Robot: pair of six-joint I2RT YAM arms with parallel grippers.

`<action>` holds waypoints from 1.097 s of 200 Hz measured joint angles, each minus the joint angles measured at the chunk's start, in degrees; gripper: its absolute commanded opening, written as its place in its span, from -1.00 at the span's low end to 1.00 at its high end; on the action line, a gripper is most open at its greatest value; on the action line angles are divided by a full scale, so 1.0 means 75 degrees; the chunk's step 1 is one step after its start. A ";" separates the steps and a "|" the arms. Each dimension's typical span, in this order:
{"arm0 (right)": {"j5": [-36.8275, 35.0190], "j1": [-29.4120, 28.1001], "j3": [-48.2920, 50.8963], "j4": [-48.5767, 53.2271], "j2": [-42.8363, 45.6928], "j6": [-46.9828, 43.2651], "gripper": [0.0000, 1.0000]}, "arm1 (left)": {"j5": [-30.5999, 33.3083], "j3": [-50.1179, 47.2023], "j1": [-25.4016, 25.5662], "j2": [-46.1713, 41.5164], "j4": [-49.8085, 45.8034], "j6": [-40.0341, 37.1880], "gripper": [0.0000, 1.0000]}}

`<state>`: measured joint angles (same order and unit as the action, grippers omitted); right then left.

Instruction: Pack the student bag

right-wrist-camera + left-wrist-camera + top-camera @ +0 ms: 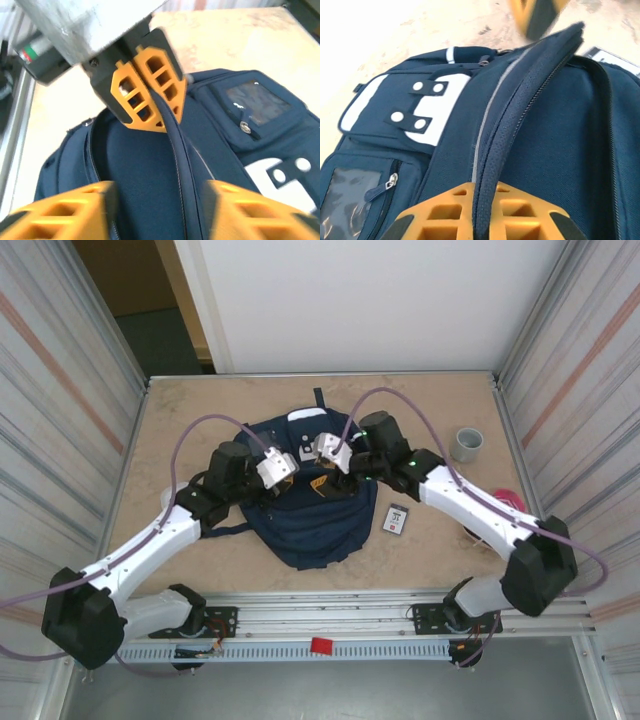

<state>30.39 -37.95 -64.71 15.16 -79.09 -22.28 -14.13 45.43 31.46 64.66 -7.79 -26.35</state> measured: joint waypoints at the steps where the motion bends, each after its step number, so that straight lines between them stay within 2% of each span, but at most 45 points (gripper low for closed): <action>1: -0.0020 0.0006 0.0000 0.0003 0.0023 0.0029 0.25 | 0.0017 0.0000 0.0000 0.0000 0.0006 0.0020 -1.00; 48: -0.1195 0.0831 0.0143 0.1364 0.1367 0.3998 0.38 | 0.0402 0.0000 -0.0035 -0.0061 0.0114 0.1081 -1.00; 95: -0.2710 0.1501 0.0676 0.4202 0.2060 0.6420 0.49 | 0.0428 0.0041 -0.0303 -0.0061 0.0102 0.1859 -1.00; 119: -0.3421 0.1702 0.1081 0.5184 0.1990 0.7219 0.56 | 0.0393 0.0111 -0.0356 -0.0061 0.0073 0.2101 -1.00; 144: -0.3637 0.1716 0.1451 0.5523 0.1515 0.7723 0.65 | 0.0347 0.0134 -0.0385 -0.0061 0.0050 0.2232 -1.00; 219: -0.3599 0.1725 0.1314 0.4741 -0.1154 0.8119 0.64 | 0.0254 0.0134 -0.0396 -0.0061 0.0052 0.2498 -1.00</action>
<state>3.40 -25.02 -54.85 50.72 -87.74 38.61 -12.23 46.44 28.49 64.20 -7.40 -7.62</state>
